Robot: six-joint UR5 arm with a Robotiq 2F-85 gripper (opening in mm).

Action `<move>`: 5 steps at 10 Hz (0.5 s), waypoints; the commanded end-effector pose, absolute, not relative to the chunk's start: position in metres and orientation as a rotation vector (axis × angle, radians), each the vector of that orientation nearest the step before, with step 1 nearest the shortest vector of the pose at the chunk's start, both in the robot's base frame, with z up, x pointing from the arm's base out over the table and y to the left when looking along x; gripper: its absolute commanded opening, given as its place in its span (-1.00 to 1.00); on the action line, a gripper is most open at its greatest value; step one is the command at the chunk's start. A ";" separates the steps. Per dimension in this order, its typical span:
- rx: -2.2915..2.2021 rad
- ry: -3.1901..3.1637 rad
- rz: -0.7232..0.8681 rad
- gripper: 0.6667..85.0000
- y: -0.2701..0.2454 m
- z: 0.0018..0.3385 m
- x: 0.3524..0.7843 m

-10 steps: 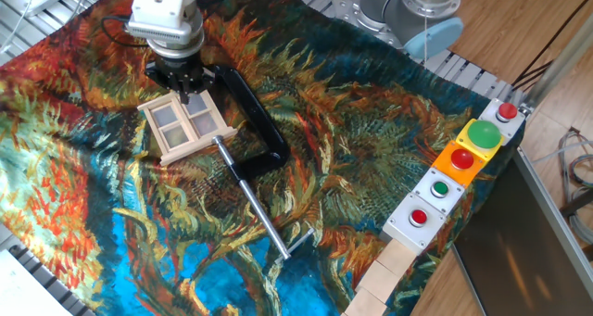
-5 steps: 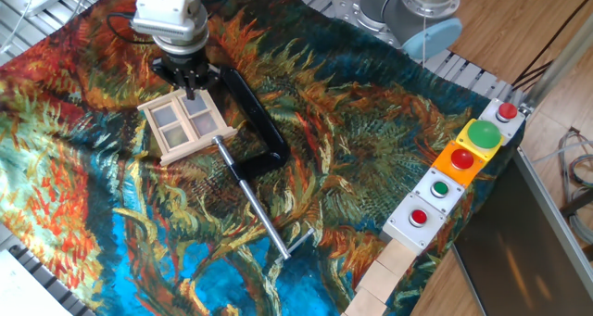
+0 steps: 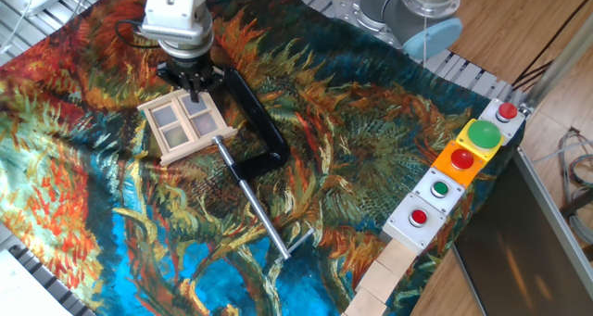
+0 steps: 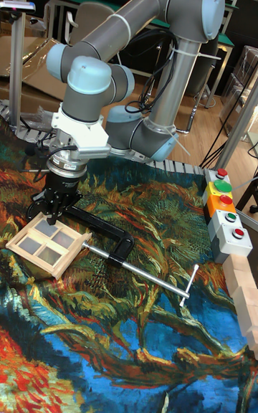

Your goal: Open a sliding window

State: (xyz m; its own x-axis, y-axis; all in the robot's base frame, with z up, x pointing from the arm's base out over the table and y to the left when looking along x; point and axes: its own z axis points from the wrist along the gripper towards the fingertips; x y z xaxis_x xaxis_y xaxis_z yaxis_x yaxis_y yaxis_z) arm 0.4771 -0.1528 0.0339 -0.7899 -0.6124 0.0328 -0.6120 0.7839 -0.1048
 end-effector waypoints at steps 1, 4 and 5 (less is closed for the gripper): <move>-1.163 2.921 -0.197 -0.98 -0.157 0.036 0.476; -1.173 2.911 -0.191 -0.98 -0.156 0.037 0.476; -1.194 2.899 -0.188 -0.98 -0.155 0.037 0.477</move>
State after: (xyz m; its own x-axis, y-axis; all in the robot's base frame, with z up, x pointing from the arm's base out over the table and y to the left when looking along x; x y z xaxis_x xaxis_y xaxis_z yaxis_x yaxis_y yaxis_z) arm 0.4751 -0.1574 0.0356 -0.7289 -0.6822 0.0578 -0.6837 0.7208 -0.1142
